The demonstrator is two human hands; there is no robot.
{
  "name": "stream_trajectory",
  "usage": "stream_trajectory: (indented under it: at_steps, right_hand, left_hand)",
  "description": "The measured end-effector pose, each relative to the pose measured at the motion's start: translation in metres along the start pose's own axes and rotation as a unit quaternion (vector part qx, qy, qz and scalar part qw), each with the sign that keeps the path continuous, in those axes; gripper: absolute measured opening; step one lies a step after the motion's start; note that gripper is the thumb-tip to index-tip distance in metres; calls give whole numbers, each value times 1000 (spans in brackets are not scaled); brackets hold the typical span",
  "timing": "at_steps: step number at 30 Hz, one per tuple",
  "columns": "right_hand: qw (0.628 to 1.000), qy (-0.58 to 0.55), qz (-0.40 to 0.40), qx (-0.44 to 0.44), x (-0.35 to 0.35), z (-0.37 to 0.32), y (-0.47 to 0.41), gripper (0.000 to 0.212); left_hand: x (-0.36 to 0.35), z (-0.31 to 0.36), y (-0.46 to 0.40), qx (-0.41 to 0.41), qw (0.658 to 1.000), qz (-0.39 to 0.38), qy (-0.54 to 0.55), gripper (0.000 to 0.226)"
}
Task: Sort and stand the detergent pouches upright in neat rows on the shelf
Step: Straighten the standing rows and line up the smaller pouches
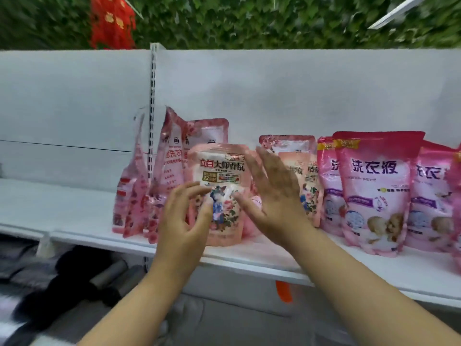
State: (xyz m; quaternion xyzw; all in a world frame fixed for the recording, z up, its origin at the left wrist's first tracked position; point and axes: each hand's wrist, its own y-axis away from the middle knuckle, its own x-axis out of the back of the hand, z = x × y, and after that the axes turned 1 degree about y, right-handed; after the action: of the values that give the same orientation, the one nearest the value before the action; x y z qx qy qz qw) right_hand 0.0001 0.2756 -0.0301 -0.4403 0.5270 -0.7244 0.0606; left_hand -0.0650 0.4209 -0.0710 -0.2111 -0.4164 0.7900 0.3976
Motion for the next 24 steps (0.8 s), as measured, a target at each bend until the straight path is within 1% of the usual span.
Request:
stream_trajectory:
  at_steps: [1, 2, 3, 4, 5, 6, 7, 8, 9, 10, 11, 12, 14, 15, 16, 18, 20, 21, 23, 24]
  right_hand:
    - [999, 7, -2, 47, -2, -13, -2, 73]
    - [997, 2, -5, 73, -3, -31, -6, 70]
    - [996, -3, -10, 84, -1, -49, -11, 69]
    - [996, -5, -17, 87, 0, -66, -19, 70]
    - [995, 0, -25, 93, -3, -84, -28, 70]
    - [994, 12, -24, 104, -5, -99, -37, 71]
    - [992, 33, -27, 117, -11, -112, -48, 70]
    - [989, 67, -33, 126, -19, -120, -59, 68]
    - [984, 113, -42, 134, -22, -129, -69, 66]
    - [976, 164, -49, 136, -30, -138, -79, 62]
    - [966, 216, -43, 136, -36, -145, -89, 58]
    - [956, 258, -42, 130, -43, -151, -100, 53]
    - [941, 317, -39, 114, -49, -160, -117, 51]
    - [933, 343, -51, 96, -52, -165, -123, 54]
    - [920, 377, -79, 74, -53, -170, -126, 57]
    - [891, 429, -141, 38, -58, -171, -129, 59]
    - [876, 451, -168, 22, -57, -172, -127, 64]
    - [875, 453, -167, 13, -56, -173, -125, 68]
    - [870, 459, -179, -15, -55, -180, -123, 83]
    - [868, 459, -189, -27, -55, -181, -122, 90]
  left_hand:
    - [18, -3, -5, -18, 999, 48, -4, 17]
    - [40, -9, -15, -36, 994, 103, -26, 22]
    - [61, -17, -26, -36, 986, 154, -43, 31]
    - [76, -27, -39, 6, 982, 179, -52, 44]
    - [90, -37, -52, 89, 983, 155, -47, 57]
    - [97, -49, -60, 183, 979, 86, -37, 67]
    - [99, -60, -64, 248, 968, -4, -24, 72]
    - [98, -67, -63, 260, 961, -92, -35, 71]
    - [97, -71, -60, 234, 956, -163, -66, 70]
    - [99, -75, -61, 190, 954, -217, -87, 73]
    - [103, -76, -63, 153, 948, -262, -92, 78]
    - [108, -78, -68, 141, 937, -305, -95, 79]
    - [116, -84, -78, 147, 910, -372, -105, 71]
    - [123, -87, -83, 154, 897, -401, -106, 68]
    - [131, -92, -87, 162, 882, -430, -101, 66]
    - [154, -103, -97, 168, 858, -481, -58, 66]
    - [177, -111, -114, 167, 849, -500, -36, 64]
    - [186, -116, -124, 171, 857, -483, -56, 59]
    - [191, -129, -147, 172, 890, -403, -125, 54]
    - [189, -136, -158, 163, 898, -376, -162, 54]
